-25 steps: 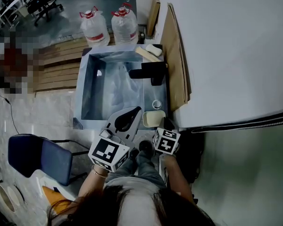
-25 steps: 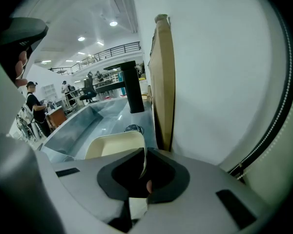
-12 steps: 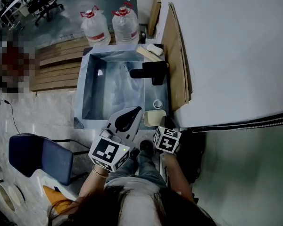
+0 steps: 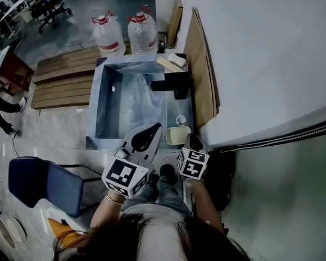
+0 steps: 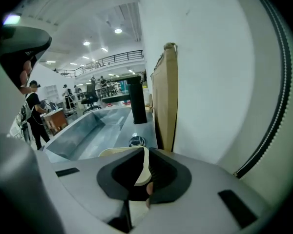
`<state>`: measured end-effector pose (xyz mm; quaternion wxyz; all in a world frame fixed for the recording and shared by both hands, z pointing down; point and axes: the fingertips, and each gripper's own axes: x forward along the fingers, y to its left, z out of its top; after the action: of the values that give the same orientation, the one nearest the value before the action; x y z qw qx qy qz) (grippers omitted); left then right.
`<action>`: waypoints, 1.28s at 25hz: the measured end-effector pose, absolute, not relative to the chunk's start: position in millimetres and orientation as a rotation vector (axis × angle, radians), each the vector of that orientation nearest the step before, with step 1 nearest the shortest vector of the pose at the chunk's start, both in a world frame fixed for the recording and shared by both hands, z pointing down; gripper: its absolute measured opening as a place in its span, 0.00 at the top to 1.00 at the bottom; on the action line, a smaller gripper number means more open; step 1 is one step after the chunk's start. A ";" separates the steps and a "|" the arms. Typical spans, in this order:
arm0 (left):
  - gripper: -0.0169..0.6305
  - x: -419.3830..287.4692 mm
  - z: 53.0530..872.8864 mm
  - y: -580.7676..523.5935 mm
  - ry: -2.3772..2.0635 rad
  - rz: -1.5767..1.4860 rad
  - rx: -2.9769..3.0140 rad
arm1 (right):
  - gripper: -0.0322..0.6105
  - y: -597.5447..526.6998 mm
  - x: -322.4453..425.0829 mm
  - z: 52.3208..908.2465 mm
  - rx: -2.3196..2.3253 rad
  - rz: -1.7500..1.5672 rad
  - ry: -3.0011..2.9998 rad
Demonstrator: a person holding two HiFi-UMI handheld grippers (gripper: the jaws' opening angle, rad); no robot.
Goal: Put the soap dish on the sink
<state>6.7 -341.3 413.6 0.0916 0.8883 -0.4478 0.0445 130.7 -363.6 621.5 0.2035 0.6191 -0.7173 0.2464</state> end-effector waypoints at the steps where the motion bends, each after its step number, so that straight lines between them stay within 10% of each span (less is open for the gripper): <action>1: 0.96 5.3 411.7 -339.6 -1.330 0.127 2.643 | 0.89 -362.6 129.3 617.0 1.732 0.667 -2.009; 32: 0.96 -55.5 364.3 -265.2 -1.309 -0.007 2.761 | 0.91 -290.9 76.8 466.6 1.908 0.225 -2.177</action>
<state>-55.5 -265.2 364.3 0.0428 0.9027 -0.4281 -0.0021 76.8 -290.9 466.6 0.1188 0.6526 -0.7443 0.0769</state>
